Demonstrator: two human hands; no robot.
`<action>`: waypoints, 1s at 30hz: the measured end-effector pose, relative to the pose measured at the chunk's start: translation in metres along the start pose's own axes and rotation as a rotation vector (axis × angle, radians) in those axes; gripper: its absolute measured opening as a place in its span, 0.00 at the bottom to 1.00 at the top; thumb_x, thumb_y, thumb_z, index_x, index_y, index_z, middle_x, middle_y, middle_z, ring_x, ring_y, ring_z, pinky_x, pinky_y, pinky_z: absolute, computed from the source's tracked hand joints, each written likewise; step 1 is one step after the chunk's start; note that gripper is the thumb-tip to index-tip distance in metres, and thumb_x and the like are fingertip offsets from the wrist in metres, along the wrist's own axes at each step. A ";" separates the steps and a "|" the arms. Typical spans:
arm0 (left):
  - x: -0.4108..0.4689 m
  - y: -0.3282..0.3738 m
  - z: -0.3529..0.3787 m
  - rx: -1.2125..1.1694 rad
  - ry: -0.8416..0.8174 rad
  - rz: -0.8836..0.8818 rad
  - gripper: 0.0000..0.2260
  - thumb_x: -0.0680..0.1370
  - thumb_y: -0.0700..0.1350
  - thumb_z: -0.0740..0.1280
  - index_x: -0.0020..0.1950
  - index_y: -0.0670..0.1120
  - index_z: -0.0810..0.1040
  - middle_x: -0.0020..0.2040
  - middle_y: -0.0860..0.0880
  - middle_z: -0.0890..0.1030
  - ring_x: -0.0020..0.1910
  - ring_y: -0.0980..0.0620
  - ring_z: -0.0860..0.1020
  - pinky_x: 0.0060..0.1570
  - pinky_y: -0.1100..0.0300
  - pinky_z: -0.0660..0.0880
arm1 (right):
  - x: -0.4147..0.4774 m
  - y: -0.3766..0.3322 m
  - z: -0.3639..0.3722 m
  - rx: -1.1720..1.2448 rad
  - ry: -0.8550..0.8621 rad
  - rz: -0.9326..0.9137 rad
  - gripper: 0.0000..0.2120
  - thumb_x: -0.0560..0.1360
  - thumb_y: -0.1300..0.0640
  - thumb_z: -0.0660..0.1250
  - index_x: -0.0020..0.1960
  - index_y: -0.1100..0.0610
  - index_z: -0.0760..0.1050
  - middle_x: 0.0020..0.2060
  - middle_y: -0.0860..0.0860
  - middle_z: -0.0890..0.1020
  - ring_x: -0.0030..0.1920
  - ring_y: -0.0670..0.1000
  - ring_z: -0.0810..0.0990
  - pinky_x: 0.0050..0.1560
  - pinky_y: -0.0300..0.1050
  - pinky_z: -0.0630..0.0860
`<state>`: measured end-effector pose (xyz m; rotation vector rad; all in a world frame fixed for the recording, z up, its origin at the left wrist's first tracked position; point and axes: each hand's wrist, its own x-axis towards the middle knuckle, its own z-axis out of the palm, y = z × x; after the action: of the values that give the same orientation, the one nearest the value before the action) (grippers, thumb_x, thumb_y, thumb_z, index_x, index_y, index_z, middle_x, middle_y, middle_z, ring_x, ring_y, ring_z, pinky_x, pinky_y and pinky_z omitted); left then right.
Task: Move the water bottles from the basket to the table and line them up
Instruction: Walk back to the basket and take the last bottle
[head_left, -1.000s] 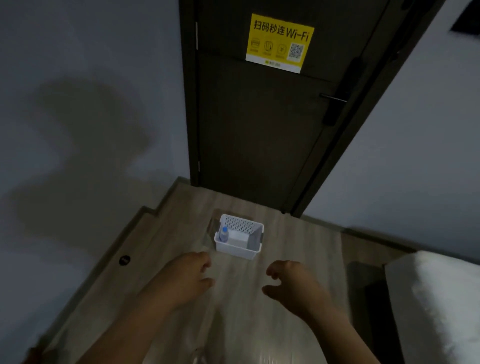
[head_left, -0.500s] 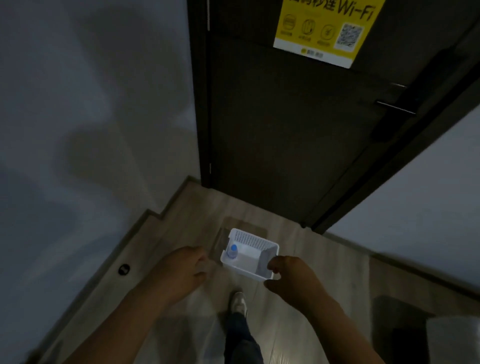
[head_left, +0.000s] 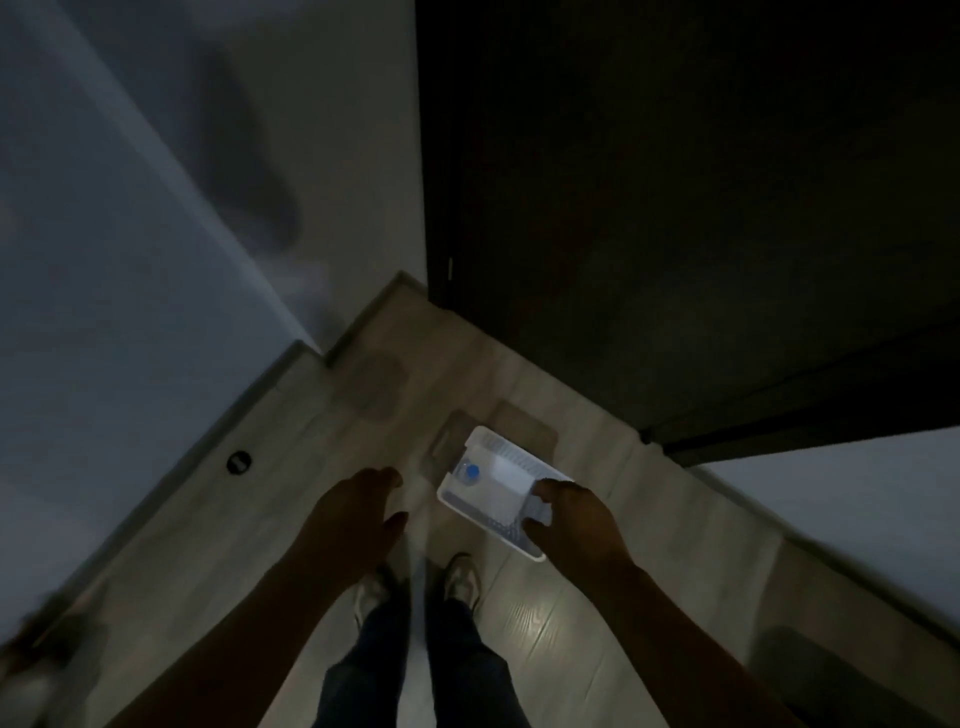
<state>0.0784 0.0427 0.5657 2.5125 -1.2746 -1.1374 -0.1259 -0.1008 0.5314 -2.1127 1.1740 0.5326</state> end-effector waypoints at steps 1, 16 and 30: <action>0.015 -0.008 0.009 -0.005 -0.011 -0.010 0.21 0.79 0.51 0.62 0.71 0.49 0.66 0.67 0.50 0.72 0.64 0.53 0.72 0.64 0.62 0.69 | 0.015 0.004 0.008 -0.009 -0.011 0.005 0.23 0.77 0.49 0.66 0.68 0.55 0.68 0.64 0.50 0.75 0.65 0.47 0.73 0.66 0.42 0.70; 0.201 -0.155 0.196 -0.037 -0.081 -0.100 0.23 0.79 0.51 0.63 0.73 0.46 0.64 0.66 0.48 0.73 0.62 0.52 0.74 0.57 0.64 0.69 | 0.249 0.070 0.204 -0.115 -0.026 0.116 0.23 0.76 0.48 0.67 0.67 0.55 0.66 0.61 0.53 0.75 0.61 0.52 0.75 0.57 0.45 0.74; 0.307 -0.237 0.308 0.053 -0.135 -0.023 0.20 0.78 0.53 0.63 0.68 0.48 0.68 0.60 0.50 0.76 0.57 0.54 0.77 0.56 0.60 0.75 | 0.390 0.103 0.324 -0.140 -0.017 0.212 0.25 0.76 0.55 0.67 0.70 0.56 0.64 0.64 0.56 0.73 0.63 0.53 0.75 0.62 0.45 0.74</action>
<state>0.1437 0.0410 0.0745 2.5327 -1.3279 -1.3153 -0.0246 -0.1407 0.0258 -2.1067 1.3963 0.7465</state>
